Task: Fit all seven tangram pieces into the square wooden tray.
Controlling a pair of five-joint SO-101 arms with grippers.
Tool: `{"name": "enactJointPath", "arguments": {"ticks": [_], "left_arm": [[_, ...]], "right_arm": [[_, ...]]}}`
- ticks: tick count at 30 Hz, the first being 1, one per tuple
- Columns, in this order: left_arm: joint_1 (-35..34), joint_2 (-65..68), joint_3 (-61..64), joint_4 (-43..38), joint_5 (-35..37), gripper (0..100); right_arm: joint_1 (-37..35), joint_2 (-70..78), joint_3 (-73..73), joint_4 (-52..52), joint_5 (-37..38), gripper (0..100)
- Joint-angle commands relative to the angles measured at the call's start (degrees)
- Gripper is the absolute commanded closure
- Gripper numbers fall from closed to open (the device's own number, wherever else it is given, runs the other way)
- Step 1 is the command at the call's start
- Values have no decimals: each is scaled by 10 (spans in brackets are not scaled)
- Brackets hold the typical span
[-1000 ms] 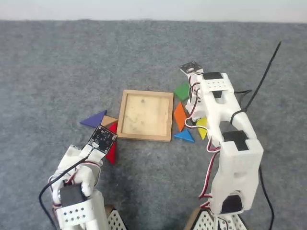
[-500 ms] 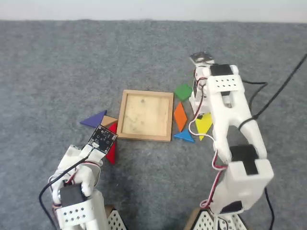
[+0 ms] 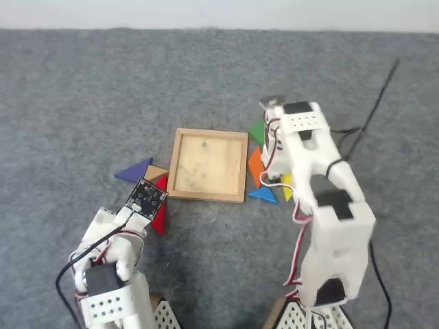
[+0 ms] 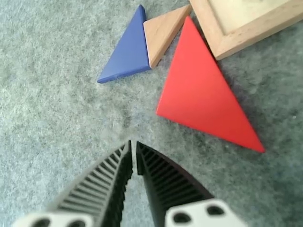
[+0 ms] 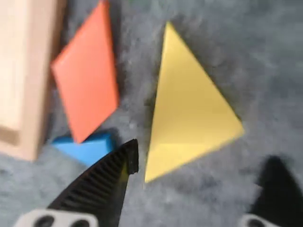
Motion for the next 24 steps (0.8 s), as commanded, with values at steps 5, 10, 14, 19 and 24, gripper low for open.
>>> {"name": "enactJointPath", "arguments": {"ticks": [5,10,14,19,24], "left_arm": [[-3,-11,-7,2,-4,985],[-3,-11,-7,2,-4,985],[-3,-11,-7,2,-4,985],[-3,-11,-7,2,-4,985],[-3,-11,-7,2,-4,985]], "right_arm": [[16,97,-128,25,13,720],[24,109,-150,36,14,799],[28,109,-149,36,13,804],[28,107,-150,43,30,790],[28,91,-181,81,60,620]]}}
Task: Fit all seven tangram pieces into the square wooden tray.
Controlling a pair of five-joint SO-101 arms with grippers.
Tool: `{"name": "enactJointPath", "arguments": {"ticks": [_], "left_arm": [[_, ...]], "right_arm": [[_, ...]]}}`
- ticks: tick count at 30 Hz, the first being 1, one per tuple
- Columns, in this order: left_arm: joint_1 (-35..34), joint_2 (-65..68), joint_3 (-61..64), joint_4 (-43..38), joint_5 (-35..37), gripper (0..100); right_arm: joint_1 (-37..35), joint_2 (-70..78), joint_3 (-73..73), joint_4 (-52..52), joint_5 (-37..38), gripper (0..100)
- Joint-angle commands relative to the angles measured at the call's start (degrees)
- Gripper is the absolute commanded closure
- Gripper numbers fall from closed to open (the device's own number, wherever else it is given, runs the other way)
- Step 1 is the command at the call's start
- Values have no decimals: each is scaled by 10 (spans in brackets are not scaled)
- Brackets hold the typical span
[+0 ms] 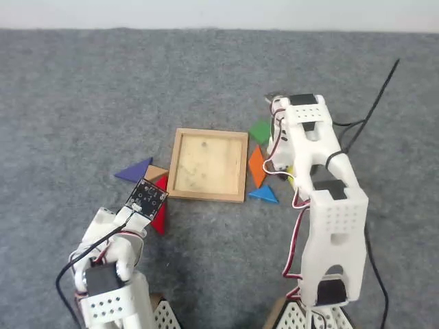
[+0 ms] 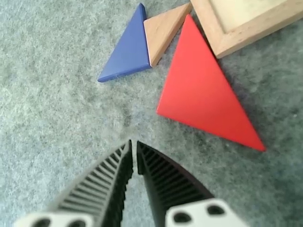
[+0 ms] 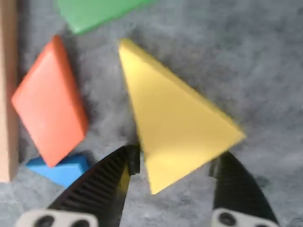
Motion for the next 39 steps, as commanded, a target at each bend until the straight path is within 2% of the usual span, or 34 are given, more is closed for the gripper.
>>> {"name": "enactJointPath", "arguments": {"ticks": [1,3,10,25,39], "left_arm": [[-3,-11,-7,2,-4,985],[-3,-11,-7,2,-4,984],[-3,-11,-7,1,-4,984],[-3,-11,-7,1,-4,984],[-3,-11,-7,2,-4,984]], "right_arm": [[5,-20,-35,14,33,592],[3,-24,-46,12,41,576],[6,-24,-71,7,61,614],[18,35,-73,-35,160,615],[24,37,-72,-24,148,615]]}}
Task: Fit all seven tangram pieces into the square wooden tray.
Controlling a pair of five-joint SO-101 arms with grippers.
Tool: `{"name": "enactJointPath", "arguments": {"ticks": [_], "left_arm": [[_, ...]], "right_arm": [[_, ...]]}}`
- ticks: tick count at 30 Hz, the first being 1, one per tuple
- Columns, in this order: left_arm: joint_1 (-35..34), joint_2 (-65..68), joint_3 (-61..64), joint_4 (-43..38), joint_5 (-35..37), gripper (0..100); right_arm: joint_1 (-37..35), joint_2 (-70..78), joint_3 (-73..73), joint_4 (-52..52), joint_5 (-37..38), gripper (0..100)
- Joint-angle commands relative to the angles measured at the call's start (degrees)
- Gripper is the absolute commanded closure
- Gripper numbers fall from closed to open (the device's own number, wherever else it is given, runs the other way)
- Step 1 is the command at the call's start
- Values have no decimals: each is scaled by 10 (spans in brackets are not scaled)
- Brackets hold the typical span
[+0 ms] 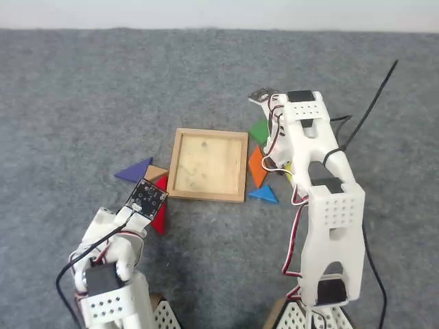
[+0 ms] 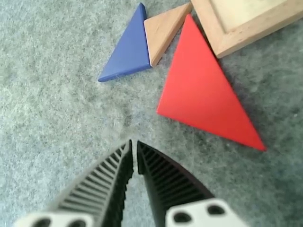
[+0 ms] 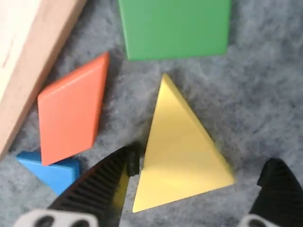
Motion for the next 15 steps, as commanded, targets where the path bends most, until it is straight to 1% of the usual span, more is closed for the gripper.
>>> {"name": "enactJointPath", "arguments": {"ticks": [1,9,11,15], "left_arm": [[-3,-11,-7,2,-4,984],[-3,-11,-7,1,-4,984],[-3,-11,-7,1,-4,984],[-3,-11,-7,1,-4,984]], "right_arm": [[17,3,-18,-6,-9,615],[18,4,-18,-5,-10,615],[22,4,-18,-5,-21,621],[23,4,-17,-5,-25,710]]}}
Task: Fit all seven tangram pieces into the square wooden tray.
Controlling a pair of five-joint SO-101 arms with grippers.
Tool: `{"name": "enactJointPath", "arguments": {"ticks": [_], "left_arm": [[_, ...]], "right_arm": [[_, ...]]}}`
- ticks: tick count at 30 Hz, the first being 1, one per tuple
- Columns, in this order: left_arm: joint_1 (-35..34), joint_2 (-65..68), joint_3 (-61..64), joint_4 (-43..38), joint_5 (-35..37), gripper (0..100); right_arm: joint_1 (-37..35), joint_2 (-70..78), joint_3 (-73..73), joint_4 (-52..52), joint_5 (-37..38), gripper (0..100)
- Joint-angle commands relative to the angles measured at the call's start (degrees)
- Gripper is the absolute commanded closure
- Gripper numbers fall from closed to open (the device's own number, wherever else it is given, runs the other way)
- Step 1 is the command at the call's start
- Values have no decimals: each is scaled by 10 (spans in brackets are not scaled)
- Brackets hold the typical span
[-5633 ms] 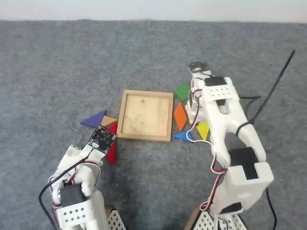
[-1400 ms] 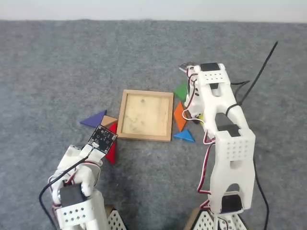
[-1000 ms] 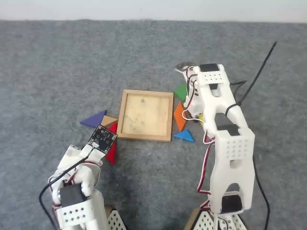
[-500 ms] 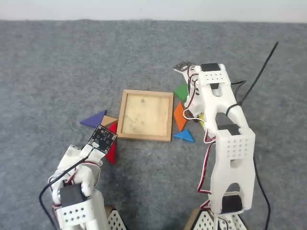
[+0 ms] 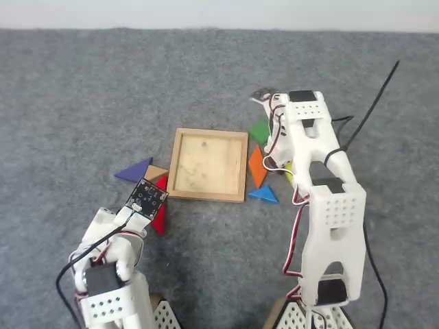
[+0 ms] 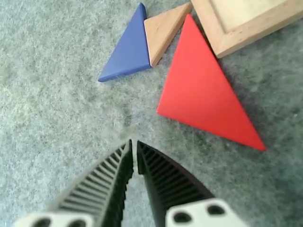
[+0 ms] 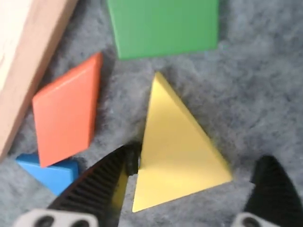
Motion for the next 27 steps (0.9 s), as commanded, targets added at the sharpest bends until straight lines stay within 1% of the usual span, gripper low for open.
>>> {"name": "enactJointPath", "arguments": {"ticks": [1,5,13,17,22,25,27], "left_arm": [[-3,-11,-7,1,-4,984],[-3,-11,-7,1,-4,984],[-3,-11,-7,1,-4,984],[-3,-11,-7,1,-4,984],[-3,-11,-7,1,-4,984],[-3,-11,-7,1,-4,984],[-3,-11,-7,1,-4,984]], "right_arm": [[17,4,-16,-5,-8,721],[17,4,-16,-5,-8,698],[17,5,-15,-5,-12,699],[18,5,-15,-5,-48,699],[18,5,-15,0,-60,696],[15,6,-17,17,-92,695],[15,7,-16,22,-99,695]]}}
